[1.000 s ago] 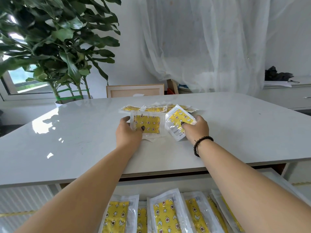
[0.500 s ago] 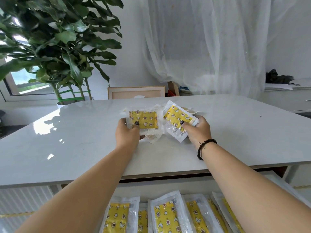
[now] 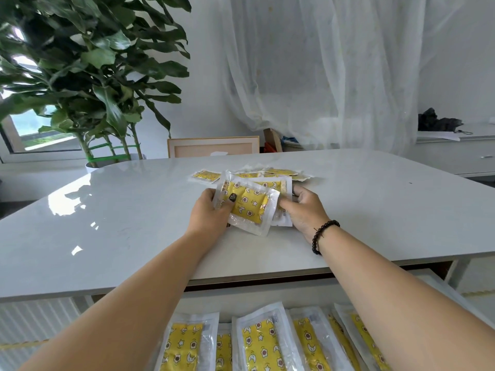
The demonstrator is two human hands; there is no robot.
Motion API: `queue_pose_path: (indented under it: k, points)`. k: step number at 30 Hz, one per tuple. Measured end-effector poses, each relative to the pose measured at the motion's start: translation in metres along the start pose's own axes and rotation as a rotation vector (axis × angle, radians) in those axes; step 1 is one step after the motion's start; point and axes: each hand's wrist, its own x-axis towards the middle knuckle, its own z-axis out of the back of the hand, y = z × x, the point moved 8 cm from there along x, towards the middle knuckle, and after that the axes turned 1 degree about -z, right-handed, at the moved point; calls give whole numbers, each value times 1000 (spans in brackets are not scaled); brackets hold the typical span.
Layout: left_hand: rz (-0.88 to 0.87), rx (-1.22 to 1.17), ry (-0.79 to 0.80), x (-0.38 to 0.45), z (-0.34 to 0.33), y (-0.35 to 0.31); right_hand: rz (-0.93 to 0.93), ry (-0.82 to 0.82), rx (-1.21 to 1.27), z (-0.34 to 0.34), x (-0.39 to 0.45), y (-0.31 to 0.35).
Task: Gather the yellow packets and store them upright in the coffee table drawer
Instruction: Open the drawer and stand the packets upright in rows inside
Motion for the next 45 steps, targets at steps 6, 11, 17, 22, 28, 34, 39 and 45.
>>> queue_pose_path:
  k: [6,11,17,22,28,34,39,45]
  points:
    - [10,-28,-11,1,-1,2,-63,40,-30,-5,1,-5]
    - [-47,-39,3,0,-3,-2,-24,60,-94,-5,2,-10]
    - [-39,284,-70,3,3,1,-10,-290,35,30,4,-9]
    - [-38,816,191,4,-25,12,-48,-470,127,47,3,-16]
    - [-239,962,45,-5,-27,-10,-82,-544,150,53,4,-22]
    - [-321,978,-20,-14,-25,-24,-143,-621,206,61,2,-27]
    - [-262,449,-195,-17,4,-32,-143,-608,171,59,1,-25]
    - [98,-138,-392,2,36,11,-145,-602,155,57,-1,-23]
